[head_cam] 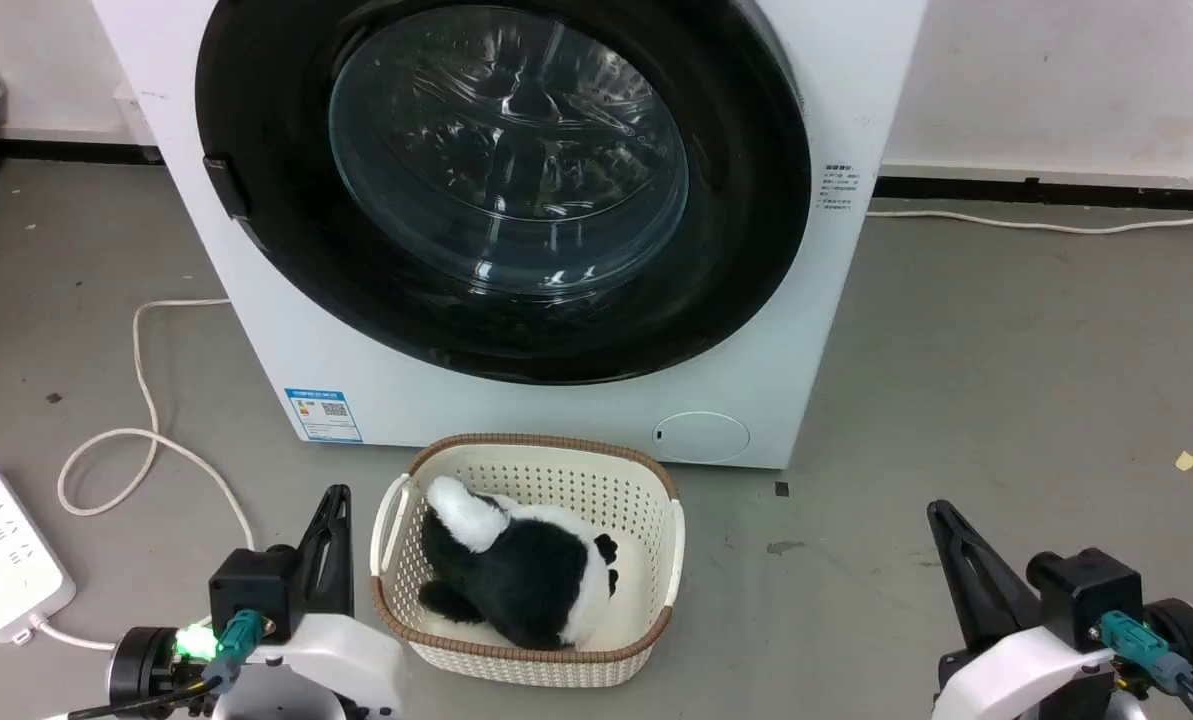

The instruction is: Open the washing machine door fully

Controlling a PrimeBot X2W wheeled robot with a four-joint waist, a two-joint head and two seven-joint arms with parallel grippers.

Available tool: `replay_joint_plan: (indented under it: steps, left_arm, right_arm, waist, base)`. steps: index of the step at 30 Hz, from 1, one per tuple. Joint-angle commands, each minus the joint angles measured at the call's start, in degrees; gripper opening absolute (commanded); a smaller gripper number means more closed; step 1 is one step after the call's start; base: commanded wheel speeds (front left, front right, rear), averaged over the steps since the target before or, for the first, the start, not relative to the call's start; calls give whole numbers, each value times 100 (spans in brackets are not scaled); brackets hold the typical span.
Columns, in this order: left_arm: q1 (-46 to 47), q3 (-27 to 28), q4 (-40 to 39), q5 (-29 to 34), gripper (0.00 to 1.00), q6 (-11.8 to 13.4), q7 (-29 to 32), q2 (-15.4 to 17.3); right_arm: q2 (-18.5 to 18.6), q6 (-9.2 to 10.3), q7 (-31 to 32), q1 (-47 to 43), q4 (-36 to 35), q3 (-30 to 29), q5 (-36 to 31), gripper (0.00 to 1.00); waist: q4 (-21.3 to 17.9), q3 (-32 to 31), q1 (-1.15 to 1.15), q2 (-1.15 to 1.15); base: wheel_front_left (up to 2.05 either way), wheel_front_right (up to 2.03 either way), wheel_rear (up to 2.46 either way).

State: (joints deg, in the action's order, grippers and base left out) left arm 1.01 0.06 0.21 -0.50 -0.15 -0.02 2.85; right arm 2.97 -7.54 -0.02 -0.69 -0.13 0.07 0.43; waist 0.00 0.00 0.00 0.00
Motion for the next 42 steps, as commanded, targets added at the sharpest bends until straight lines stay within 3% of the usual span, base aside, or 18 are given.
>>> replay_joint_plan:
  steps: [1, 42]
  left_arm:
    - [-101, -6, -21, 50, 0, 15, 2, 3]
    - [-101, -6, -21, 50, 0, 15, 2, 3]
  right_arm:
    - [-10, 5, 2, 69, 13, -7, -43, 0]
    - [-10, 5, 2, 69, 13, -7, -43, 0]
  waist:
    - [0, 0, 0, 0]
    - [0, 0, 0, 0]
  base:
    - [0, 0, 0]
    - [0, 0, 0]
